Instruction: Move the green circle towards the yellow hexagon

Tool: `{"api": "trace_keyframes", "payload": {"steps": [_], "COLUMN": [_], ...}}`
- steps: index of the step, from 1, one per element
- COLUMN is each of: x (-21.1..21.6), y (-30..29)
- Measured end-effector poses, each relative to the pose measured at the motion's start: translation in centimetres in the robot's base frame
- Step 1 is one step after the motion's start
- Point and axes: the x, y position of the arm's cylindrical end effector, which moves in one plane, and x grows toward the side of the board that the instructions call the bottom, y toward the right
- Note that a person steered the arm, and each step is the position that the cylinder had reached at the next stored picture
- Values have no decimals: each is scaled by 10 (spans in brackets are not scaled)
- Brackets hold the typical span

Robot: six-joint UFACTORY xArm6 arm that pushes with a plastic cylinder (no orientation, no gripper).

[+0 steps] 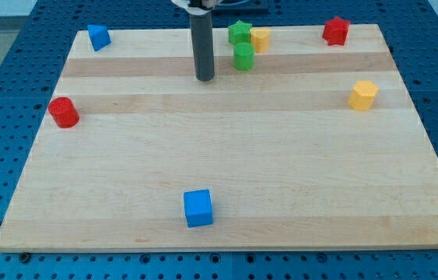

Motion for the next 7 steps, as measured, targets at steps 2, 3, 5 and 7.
{"api": "trace_keyframes", "payload": {"steps": [2,3,5,7], "x": [-48,-55,-55,-54], "y": [6,12,42,83]}}
